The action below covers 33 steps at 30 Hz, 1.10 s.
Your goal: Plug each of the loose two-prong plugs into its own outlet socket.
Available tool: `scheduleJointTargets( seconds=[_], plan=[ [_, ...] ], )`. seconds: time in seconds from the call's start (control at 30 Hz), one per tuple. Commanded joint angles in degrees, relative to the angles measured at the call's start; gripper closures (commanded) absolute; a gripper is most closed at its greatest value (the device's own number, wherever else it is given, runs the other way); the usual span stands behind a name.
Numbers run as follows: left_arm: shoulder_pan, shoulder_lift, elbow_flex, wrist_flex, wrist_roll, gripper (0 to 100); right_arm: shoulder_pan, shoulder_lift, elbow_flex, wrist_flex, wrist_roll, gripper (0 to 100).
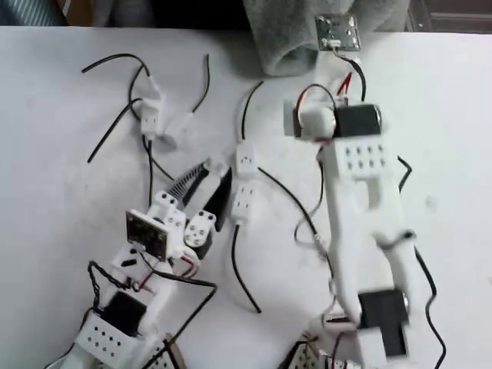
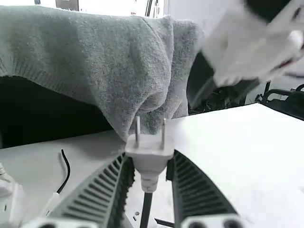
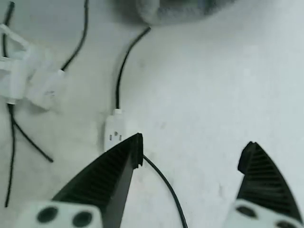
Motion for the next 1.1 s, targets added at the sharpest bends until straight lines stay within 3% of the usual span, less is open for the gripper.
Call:
scheduleJointTargets(
  seconds=[0.0,0.13,0.3,0.4,0.47,0.67,1.07],
  plan=[
    [0.66,-1.01,-0.35,0.09,-0.53,98,-6.46,-10.24,-2.46,2.51,0.0,67.6],
    [0.84,-1.01,-0.35,0.09,-0.35,98,-16.04,-15.78,-2.37,5.67,0.09,74.3],
    [0.92,-1.01,-0.35,0.09,-0.53,98,-26.07,-18.33,-2.37,7.96,0.09,97.8],
    [0.92,-1.01,-0.35,0.09,-0.53,98,-28.09,-18.33,-2.29,10.24,0.09,95.1],
    [0.92,-1.01,-0.35,0.09,-0.53,98,-28.09,-18.24,-1.05,10.51,1.23,96.2],
    [0.92,-1.01,-0.35,-0.09,-0.53,98,-27.82,-18.24,9.85,7.87,14.42,97.9],
    [0.84,-1.01,-0.35,0.0,-0.53,98,-9.98,-18.24,23.3,-14.2,15.12,97.9]
  ],
)
